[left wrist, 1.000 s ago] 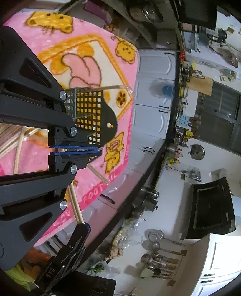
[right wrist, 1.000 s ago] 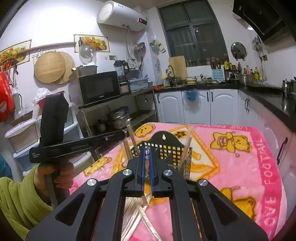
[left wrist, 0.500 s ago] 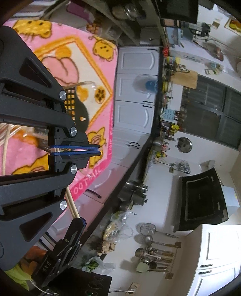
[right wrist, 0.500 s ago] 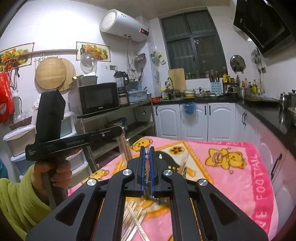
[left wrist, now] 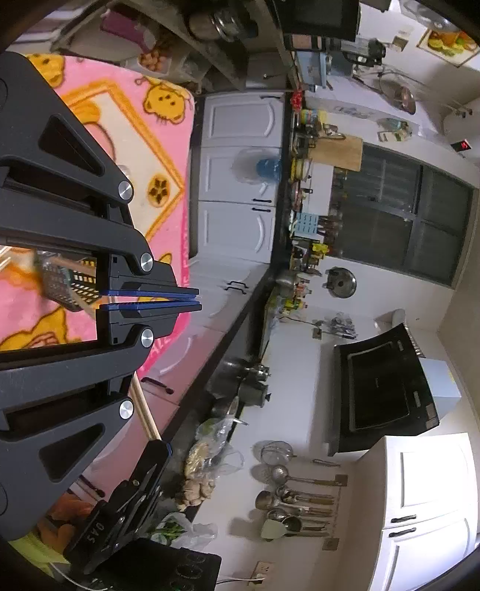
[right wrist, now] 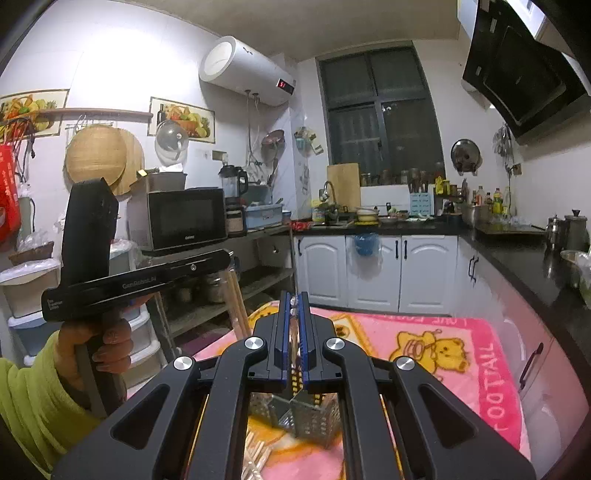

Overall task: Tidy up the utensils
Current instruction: 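Lower the chopstick into the caddy with the left gripper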

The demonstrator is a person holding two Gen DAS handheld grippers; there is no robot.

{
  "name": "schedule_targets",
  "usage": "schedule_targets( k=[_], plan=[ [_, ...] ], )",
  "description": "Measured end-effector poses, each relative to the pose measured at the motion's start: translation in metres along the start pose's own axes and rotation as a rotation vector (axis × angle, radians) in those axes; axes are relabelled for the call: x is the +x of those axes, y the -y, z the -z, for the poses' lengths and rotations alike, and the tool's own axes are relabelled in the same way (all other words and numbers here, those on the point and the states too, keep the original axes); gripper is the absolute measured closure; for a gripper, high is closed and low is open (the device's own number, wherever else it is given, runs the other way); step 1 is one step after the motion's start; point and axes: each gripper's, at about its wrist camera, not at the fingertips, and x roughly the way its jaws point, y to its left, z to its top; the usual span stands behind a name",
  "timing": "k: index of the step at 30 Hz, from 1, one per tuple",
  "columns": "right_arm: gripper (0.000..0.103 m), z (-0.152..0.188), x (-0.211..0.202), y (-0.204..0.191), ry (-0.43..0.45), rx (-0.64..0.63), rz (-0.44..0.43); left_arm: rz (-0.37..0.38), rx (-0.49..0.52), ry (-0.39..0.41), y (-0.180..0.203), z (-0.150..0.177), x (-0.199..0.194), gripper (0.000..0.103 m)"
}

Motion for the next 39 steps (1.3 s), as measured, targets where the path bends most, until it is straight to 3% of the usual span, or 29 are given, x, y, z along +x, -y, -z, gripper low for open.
schedule_targets(
  k=[11,17,39],
  plan=[
    [0.098,-0.008,0.005,0.003,0.016,-0.007,0.012,-0.036,0.009,0.050,-0.001,-0.019,0.012,0.103],
    [0.098,-0.007,0.017,0.005,-0.020,-0.010,0.022,-0.070,0.030,0.062,-0.001,-0.017,0.025,0.103],
    [0.098,0.018,0.069,0.007,-0.152,0.005,0.037,-0.064,-0.009,-0.053,-0.022,0.023,0.070,0.103]
  ],
)
